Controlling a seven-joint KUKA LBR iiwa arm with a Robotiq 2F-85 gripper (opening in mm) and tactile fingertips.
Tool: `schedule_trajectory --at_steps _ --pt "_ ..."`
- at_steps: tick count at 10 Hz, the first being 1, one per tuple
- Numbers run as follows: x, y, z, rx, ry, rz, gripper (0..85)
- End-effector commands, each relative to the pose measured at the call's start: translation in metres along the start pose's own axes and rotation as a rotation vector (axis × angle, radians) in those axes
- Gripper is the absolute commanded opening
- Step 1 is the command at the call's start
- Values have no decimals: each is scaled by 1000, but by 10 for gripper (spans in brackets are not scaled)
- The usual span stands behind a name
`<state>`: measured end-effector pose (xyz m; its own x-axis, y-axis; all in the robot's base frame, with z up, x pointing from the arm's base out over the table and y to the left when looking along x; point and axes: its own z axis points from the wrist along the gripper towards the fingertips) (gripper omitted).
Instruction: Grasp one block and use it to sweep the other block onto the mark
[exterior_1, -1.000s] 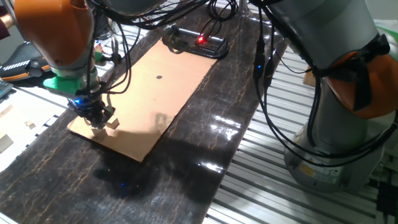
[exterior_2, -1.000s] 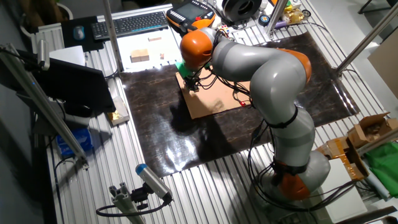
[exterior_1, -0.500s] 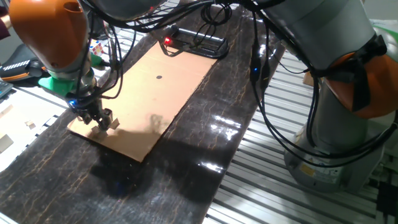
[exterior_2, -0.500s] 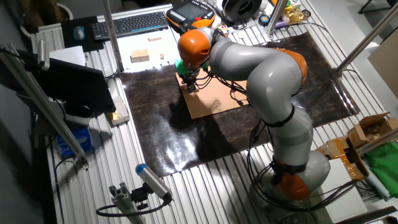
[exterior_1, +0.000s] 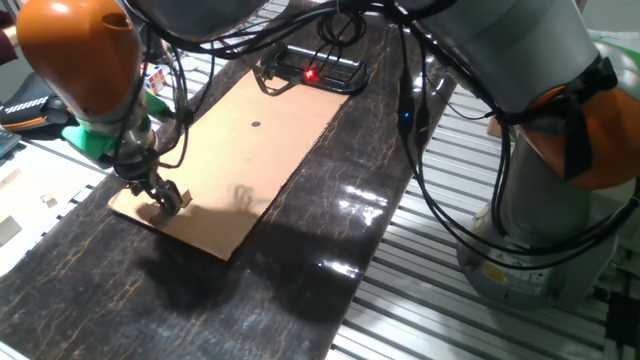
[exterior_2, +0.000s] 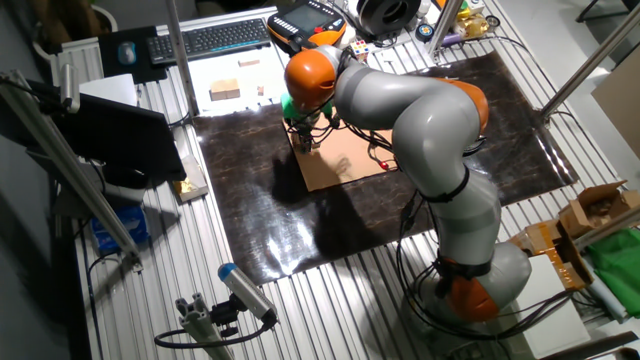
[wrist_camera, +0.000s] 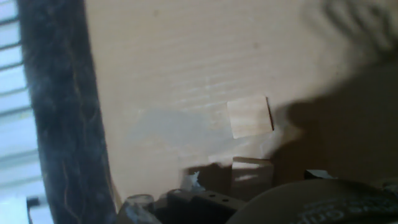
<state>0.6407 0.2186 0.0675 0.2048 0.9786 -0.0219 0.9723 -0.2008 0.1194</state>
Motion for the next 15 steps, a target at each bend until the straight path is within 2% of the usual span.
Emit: schedule_trajectory --at_steps 1,5,6,10,13,15 --pt "0 0 2 8 -38 333 817" --pt "2 0 13 26 -28 333 803" --pt "2 0 13 39 -28 315 800" --pt "2 -2 10 60 -36 103 783" --pt "1 -2 11 70 -37 41 780" --pt "0 -3 14 75 -22 45 770"
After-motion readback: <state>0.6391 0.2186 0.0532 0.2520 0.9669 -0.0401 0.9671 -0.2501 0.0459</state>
